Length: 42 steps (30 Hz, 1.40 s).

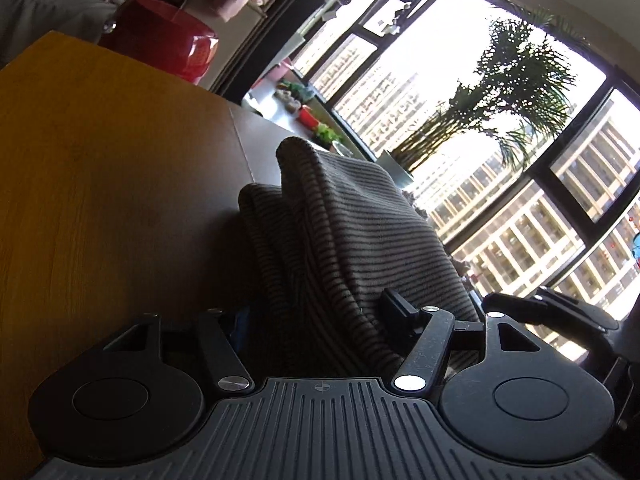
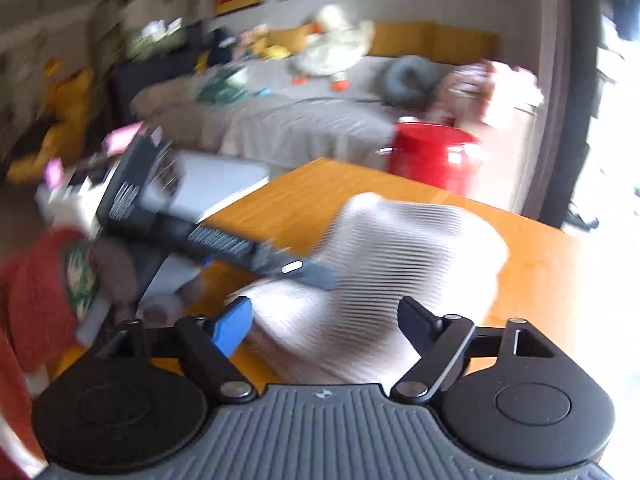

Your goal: Fold clothes

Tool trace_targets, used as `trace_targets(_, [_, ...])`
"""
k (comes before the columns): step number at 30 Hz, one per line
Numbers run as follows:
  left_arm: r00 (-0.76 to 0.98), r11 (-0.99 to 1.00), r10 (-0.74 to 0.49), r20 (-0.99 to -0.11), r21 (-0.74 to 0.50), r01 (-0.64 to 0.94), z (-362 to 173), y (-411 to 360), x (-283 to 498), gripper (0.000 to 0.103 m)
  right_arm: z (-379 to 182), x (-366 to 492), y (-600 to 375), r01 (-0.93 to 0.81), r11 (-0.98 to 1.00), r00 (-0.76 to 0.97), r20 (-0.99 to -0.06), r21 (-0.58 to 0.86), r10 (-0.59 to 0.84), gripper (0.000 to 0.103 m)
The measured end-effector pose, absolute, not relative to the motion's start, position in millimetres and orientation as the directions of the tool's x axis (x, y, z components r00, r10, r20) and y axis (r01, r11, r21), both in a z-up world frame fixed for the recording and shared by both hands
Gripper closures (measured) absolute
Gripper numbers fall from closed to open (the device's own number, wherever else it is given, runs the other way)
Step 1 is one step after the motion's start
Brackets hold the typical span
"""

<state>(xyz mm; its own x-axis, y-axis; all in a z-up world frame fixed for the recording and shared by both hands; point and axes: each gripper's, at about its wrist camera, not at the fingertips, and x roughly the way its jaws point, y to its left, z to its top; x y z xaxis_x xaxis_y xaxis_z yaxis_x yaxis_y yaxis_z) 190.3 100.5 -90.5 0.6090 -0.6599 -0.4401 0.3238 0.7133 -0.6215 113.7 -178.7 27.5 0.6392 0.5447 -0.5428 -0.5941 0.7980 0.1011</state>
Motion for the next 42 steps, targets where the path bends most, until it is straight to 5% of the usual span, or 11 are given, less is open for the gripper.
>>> trace_targets(3, [0.618, 0.728, -0.648, -0.445, -0.602, 0.330, -87, 97, 188, 0.031, 25, 131, -212, -0.441, 0.863, 0.691, -0.521, 0.246, 0.501, 0.008])
trace_targets(9, [0.620, 0.729, -0.644, -0.448, -0.604, 0.321, -89, 101, 189, 0.027, -37, 185, -229, -0.252, 0.836, 0.630, -0.573, 0.488, 0.524, 0.006])
trace_targets(13, [0.624, 0.734, -0.639, -0.450, -0.600, 0.319, -90, 103, 189, 0.026, -50, 210, -223, -0.232, 0.725, 0.556, -0.524, 0.648, 0.646, 0.016])
trace_targets(19, [0.631, 0.734, -0.633, -0.448, -0.606, 0.307, -92, 109, 189, 0.024, -6, 209, -209, -0.402, 0.725, 0.601, -0.436, 0.559, 0.669, 0.036])
trace_targets(23, [0.623, 0.734, -0.641, -0.448, -0.597, 0.324, -92, 104, 188, 0.024, -20, 220, -212, -0.319, 0.829, 0.629, -0.551, 0.459, 0.548, 0.040])
trace_targets(30, [0.625, 0.743, -0.636, -0.453, -0.578, 0.337, -89, 101, 185, 0.024, -26, 204, -213, -0.305, 0.858, 0.663, -0.554, 0.413, 0.503, 0.030])
trace_targets(33, [0.628, 0.745, -0.633, -0.452, -0.576, 0.336, -87, 101, 186, 0.024, -19, 184, -208, -0.380, 0.847, 0.659, -0.533, 0.373, 0.530, 0.018])
trace_targets(37, [0.628, 0.746, -0.633, -0.453, -0.573, 0.339, -87, 98, 188, 0.022, -30, 162, -185, -0.424, 0.891, 0.685, -0.587, 0.160, 0.432, 0.016])
trace_targets(42, [0.633, 0.755, -0.626, -0.456, -0.558, 0.344, -86, 96, 186, 0.022, -27, 161, -182, -0.428, 0.893, 0.692, -0.584, 0.142, 0.424, 0.015])
